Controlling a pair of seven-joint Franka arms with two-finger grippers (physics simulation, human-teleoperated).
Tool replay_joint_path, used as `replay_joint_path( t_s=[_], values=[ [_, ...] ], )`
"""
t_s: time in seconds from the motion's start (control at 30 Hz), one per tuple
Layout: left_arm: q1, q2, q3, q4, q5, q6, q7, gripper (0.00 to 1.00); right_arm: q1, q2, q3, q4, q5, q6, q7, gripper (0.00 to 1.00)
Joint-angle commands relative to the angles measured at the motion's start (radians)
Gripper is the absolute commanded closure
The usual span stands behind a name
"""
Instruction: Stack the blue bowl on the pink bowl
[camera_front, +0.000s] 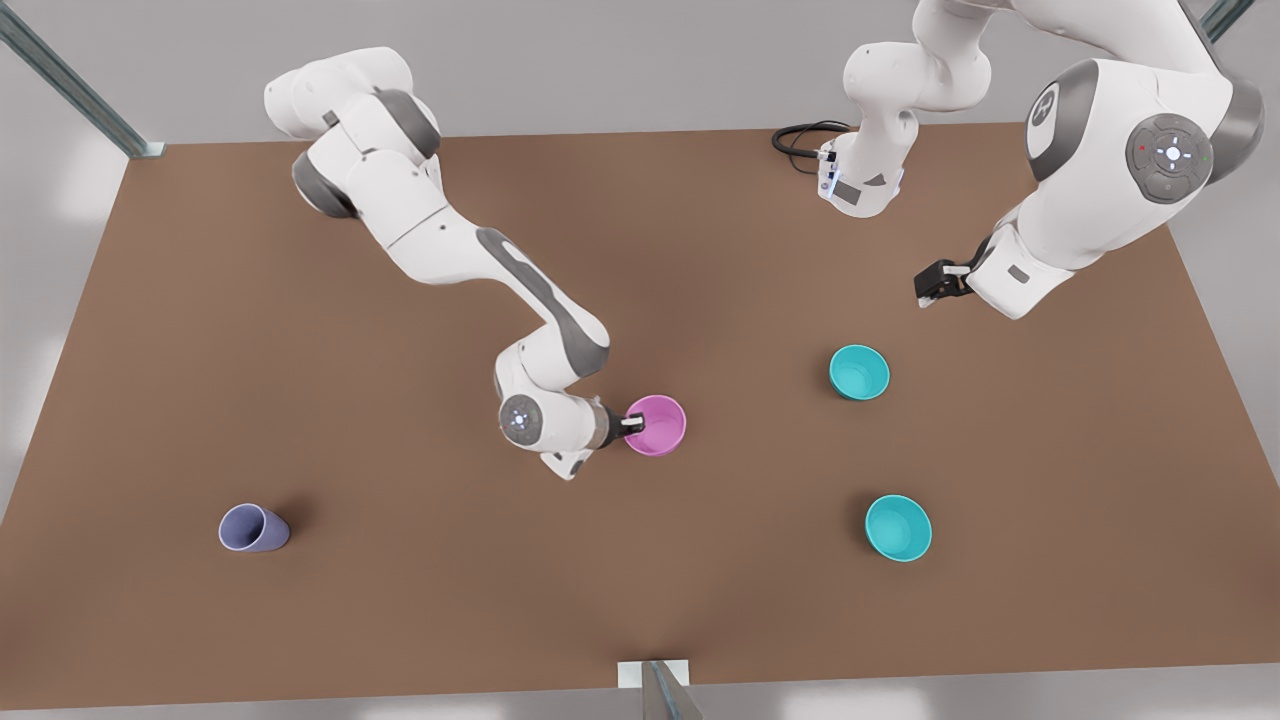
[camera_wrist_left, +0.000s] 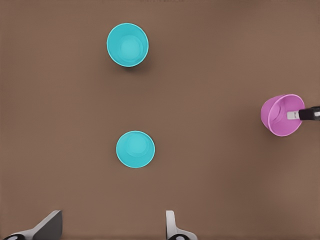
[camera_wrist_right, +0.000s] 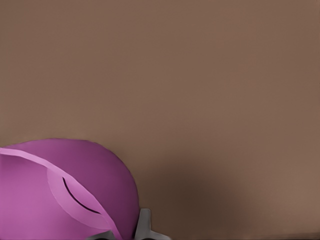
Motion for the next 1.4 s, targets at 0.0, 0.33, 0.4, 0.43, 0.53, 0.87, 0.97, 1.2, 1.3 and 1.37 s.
replay_joint_path(
  t_s=[0.0,0.33,0.4,0.43,0.53,0.87,0.97,1.2,1.3,1.37],
  values=[
    [0.001,-0.001,0.0,0.001,0.001,-0.001,0.0,0.0,0.005,0.01,-0.002,0.001,-0.007,0.017,0.511,0.79],
    [0.002,0.017,0.001,0.001,0.011,0.007,0.0,0.0,-0.057,-0.091,-0.013,-0.01,-0.01,-0.092,0.512,0.0],
    [0.005,0.042,0.012,0.001,0.016,0.027,-0.003,0.0,-0.153,-0.166,-0.039,0.003,-0.055,-0.354,0.453,0.0],
    [0.004,0.047,0.013,-0.001,0.04,0.015,-0.006,0.0,-0.251,-0.188,-0.039,0.07,-0.167,-0.587,0.351,0.0],
    [0.016,0.079,0.015,-0.002,0.036,-0.013,-0.009,0.0,-0.442,-0.188,-0.045,0.269,-0.507,-0.958,-0.132,0.0],
    [0.14,0.183,0.109,-0.639,-0.131,0.832,0.293,0.0,-0.472,-0.786,-0.088,0.03,-0.576,-1.097,-0.331,0.0],
    [0.137,0.165,0.112,-0.782,-0.2,0.913,0.421,0.0,-0.469,-0.769,-0.088,0.041,-0.578,-1.097,-0.318,0.0],
    [0.131,0.122,0.118,-0.944,-0.23,0.921,0.989,0.0,-0.469,-0.745,-0.085,0.047,-0.573,-1.091,-0.319,0.0],
    [0.106,0.137,0.116,-0.943,-0.329,0.953,0.905,0.0,-0.468,-0.745,-0.084,0.047,-0.575,-1.091,-0.319,0.0],
    [0.07,0.152,0.115,-0.946,-0.446,0.967,0.869,0.0,-0.469,-0.745,-0.084,0.047,-0.575,-1.091,-0.319,0.0]
  ],
)
